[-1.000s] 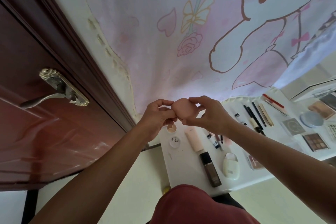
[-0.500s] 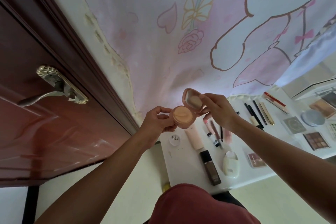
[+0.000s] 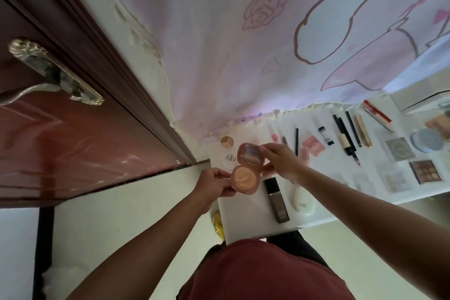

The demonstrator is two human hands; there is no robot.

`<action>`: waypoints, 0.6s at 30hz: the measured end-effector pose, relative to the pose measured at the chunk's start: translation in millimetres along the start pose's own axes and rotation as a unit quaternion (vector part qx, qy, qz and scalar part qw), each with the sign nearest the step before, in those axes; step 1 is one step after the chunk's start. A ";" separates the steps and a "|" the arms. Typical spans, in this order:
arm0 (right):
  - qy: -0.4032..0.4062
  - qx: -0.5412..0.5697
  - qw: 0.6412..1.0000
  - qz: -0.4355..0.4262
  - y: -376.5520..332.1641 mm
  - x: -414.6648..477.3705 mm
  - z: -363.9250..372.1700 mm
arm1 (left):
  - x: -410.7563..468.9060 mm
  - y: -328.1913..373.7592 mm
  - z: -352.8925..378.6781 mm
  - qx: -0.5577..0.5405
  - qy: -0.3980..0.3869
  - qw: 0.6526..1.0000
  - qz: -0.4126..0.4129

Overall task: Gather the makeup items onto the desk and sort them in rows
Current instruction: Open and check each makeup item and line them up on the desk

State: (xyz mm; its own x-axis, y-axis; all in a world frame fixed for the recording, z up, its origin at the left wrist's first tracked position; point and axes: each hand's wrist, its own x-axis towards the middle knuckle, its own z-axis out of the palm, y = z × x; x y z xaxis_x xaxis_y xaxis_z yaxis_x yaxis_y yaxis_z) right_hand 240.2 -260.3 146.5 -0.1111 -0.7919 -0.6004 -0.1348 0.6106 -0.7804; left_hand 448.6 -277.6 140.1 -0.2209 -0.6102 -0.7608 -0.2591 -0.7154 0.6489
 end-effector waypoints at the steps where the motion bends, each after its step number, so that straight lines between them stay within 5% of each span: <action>1: -0.011 0.001 1.000 0.013 6.5 2.4 2.7 | 2.1 -8.1 1.1 0.008 0.008 1.000 -0.010; 18: -0.077 -0.019 0.995 0.060 35.3 36.3 44.9 | 17.2 -66.2 5.6 0.056 0.054 0.993 -0.085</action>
State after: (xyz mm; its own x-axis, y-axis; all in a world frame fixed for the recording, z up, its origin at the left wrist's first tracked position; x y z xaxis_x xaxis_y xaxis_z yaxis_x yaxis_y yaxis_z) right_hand 275.6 -267.7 89.3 0.0241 -0.7029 -0.7109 -0.1669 0.6983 -0.6961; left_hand 456.6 -238.8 84.0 -0.0637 -0.5211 -0.8511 -0.3890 -0.7724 0.5021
